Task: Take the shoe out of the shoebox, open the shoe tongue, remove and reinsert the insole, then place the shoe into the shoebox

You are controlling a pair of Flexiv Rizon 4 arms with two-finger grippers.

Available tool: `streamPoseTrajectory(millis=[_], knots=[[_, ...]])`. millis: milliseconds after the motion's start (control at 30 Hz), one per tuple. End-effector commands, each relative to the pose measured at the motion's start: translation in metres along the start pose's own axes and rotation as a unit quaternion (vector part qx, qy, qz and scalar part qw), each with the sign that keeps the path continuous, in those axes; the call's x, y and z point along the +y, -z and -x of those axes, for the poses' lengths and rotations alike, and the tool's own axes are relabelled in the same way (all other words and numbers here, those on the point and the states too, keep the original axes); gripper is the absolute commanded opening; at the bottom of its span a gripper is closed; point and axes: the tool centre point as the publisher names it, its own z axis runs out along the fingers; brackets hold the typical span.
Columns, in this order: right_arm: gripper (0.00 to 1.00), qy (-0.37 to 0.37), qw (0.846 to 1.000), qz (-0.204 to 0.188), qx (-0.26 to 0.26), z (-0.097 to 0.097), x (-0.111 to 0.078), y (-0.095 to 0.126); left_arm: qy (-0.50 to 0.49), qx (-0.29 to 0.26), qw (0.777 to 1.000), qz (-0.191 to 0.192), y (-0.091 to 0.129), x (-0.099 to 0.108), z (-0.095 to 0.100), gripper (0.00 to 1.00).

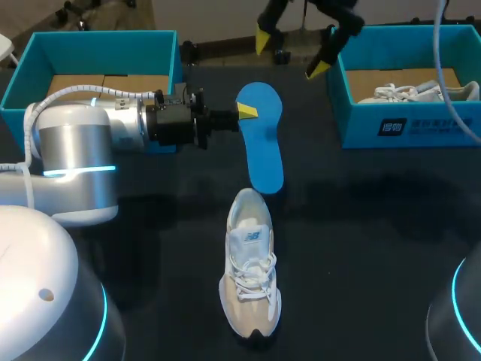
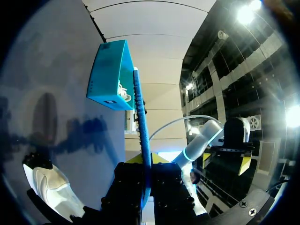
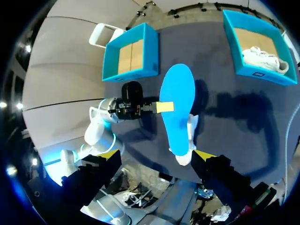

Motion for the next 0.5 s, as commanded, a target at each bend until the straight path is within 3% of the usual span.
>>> streamPoseTrajectory(millis=[33, 500], knots=[[1.0, 0.004, 0.962, 0.005, 0.274, 0.008, -0.001, -0.012, 0.0, -0.001, 1.0, 0.001, 0.0, 0.0, 0.001, 0.0], [1.0, 0.031, 0.928, 0.019, 0.371, 0.029, 0.003, -0.028, 0.0, -0.001, 1.0, 0.001, 0.0, 0.0, 0.001, 0.0]])
